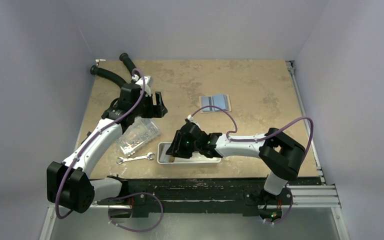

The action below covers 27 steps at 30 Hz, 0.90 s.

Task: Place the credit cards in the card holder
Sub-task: Pick up the credit card from the storage box.

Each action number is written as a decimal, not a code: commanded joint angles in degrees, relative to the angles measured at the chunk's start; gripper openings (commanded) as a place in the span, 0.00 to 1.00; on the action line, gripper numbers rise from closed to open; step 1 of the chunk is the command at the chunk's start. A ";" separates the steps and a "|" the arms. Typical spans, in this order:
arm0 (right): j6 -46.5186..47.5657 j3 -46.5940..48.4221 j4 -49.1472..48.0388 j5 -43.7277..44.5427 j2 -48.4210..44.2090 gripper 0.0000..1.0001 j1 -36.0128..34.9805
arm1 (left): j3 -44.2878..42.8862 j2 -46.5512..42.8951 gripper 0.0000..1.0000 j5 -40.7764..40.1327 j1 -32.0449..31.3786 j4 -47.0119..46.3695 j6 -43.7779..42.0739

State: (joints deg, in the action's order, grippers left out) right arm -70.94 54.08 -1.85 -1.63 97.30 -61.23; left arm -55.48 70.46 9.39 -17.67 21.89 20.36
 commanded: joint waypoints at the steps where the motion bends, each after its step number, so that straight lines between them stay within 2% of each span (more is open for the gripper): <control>1: -1.22 -0.20 -3.74 0.22 -3.15 0.45 -0.47 | 0.28 -1.37 0.74 0.93 0.44 -2.29 -0.85; 8: -1.70 -1.23 -3.87 0.09 -3.83 0.39 -0.47 | 0.26 -1.24 0.74 1.07 0.44 -2.29 -0.92; 22: -2.64 -3.45 -2.59 -1.14 -5.47 0.17 -0.47 | 0.38 -0.85 0.74 1.03 0.52 -2.29 -1.00; 27: -2.28 -3.71 -0.18 -2.00 -6.73 0.15 -0.47 | 0.35 -0.65 0.74 0.83 0.53 -2.20 -1.11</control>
State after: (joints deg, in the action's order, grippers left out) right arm -72.86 51.07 -2.59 -1.69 93.56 -61.32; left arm -55.46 70.46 10.00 -17.63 21.89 20.34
